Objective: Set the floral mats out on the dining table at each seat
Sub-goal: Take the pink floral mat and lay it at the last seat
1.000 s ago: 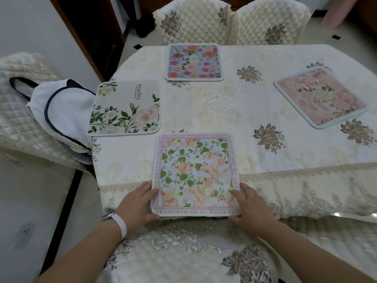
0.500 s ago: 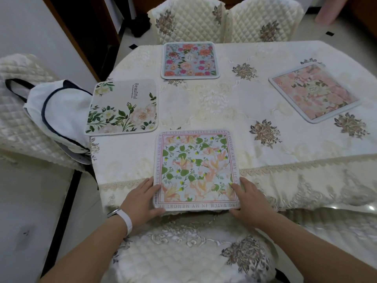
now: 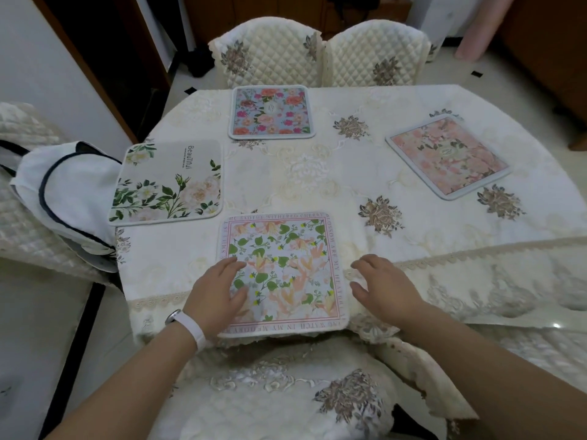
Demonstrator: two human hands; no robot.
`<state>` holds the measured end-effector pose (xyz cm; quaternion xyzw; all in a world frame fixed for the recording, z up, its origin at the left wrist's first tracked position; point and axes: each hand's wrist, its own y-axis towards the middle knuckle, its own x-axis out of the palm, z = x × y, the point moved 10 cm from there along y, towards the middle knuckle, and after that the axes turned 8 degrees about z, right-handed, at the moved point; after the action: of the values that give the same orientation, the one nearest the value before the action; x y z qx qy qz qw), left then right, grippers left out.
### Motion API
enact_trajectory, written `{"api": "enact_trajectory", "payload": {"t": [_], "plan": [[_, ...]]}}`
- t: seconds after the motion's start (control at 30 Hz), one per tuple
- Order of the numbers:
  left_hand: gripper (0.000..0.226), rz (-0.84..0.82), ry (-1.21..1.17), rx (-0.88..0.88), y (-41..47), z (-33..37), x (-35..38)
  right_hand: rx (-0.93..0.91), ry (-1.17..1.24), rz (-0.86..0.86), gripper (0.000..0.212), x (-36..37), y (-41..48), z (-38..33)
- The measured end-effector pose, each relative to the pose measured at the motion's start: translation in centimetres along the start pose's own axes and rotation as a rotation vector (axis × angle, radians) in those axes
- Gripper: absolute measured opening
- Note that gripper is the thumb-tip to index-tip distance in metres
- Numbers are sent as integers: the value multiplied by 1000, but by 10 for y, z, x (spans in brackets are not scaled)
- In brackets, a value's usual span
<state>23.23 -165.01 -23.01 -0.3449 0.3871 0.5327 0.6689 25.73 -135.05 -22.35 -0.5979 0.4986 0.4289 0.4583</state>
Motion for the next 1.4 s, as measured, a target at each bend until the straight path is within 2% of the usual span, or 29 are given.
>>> {"api": "enact_trajectory", "payload": {"t": [0.13, 0.33, 0.57, 0.93, 1.13, 1.4], "plan": [[56, 44, 56, 79, 15, 48, -10, 3, -6, 95, 44, -39, 0, 15], [62, 98, 99, 149, 33, 136, -11, 18, 43, 150, 47, -84, 4, 68], [64, 92, 200, 166, 63, 244, 17, 43, 49, 120, 48, -122, 9, 172], [60, 57, 333, 189, 95, 407, 109, -23, 22, 75, 47, -157, -3, 336], [56, 66, 327, 186, 89, 445, 119, -49, 15, 78, 47, -168, -18, 365], [55, 82, 292, 237, 88, 465, 121, 5, -23, 84, 48, -180, -47, 373]]}}
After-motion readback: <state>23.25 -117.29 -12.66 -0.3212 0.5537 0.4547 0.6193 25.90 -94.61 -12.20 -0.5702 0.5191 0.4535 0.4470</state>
